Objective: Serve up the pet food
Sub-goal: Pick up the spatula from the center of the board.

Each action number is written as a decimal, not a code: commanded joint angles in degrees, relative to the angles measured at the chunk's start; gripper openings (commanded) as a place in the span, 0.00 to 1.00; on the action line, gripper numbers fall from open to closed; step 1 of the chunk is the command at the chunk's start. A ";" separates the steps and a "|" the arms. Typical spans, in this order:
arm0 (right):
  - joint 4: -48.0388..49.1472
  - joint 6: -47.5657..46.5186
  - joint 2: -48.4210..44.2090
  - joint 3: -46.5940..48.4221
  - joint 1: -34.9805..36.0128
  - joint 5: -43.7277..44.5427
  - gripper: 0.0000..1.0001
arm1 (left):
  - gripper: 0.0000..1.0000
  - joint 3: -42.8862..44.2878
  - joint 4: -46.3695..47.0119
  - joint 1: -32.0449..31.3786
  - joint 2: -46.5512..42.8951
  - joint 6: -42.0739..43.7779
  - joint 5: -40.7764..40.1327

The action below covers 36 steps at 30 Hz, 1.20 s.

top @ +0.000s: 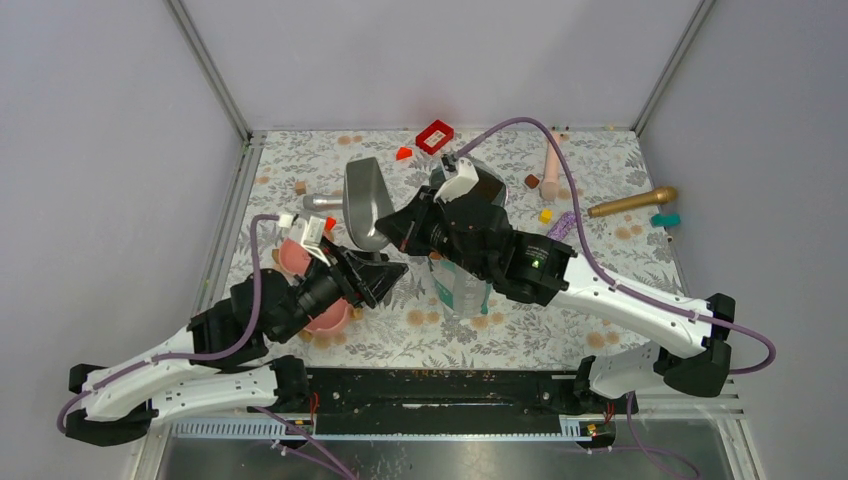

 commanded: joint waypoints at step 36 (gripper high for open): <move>-1.26 -26.41 -29.37 -24.89 6.12 -27.76 0.99 | 0.00 -9.21 -18.07 0.04 -9.17 -4.14 43.13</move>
